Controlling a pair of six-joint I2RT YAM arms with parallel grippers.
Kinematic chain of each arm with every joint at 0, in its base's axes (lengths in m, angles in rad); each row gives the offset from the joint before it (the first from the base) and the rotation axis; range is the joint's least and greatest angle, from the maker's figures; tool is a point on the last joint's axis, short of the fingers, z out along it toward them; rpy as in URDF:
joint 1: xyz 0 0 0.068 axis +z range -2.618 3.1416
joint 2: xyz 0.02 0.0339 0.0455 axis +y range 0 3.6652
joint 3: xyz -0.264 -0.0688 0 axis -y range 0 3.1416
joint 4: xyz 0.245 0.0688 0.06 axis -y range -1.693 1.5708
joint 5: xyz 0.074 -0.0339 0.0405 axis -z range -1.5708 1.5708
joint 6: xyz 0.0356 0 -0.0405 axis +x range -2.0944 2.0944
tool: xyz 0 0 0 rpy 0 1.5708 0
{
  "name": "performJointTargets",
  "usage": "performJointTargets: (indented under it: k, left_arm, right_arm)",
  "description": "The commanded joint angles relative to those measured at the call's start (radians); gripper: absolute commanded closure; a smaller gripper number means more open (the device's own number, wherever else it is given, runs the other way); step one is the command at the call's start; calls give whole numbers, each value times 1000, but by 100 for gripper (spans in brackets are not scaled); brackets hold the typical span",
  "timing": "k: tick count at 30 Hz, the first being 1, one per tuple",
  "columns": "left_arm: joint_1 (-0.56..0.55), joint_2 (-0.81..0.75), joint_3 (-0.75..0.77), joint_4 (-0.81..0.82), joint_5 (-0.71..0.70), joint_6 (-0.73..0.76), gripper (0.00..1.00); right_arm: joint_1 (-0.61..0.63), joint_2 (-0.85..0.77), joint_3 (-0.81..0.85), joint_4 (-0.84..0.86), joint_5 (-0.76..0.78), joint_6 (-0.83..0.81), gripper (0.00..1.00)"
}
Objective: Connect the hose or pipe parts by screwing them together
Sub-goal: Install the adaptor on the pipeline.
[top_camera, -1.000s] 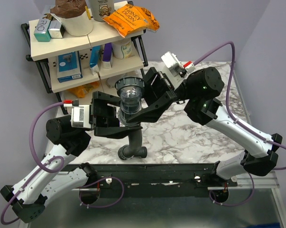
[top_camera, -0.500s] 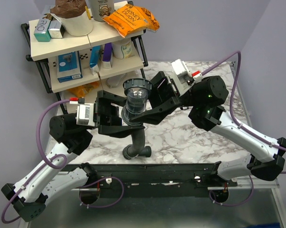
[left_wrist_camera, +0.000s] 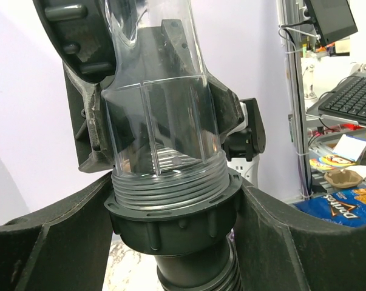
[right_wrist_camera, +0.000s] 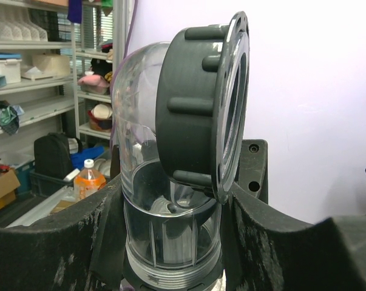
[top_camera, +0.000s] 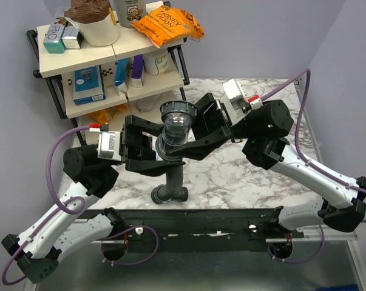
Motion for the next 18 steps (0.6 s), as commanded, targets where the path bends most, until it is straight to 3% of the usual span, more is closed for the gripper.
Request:
performJointTargets:
  k: [1, 18]
  left_arm:
    - [9, -36, 75, 163, -117, -25, 100]
    - [60, -36, 97, 179, -160, -17, 100]
  right_arm:
    - [-1, 37, -74, -54, -3, -16, 99]
    - [-2, -34, -134, -144, 89, -63, 99]
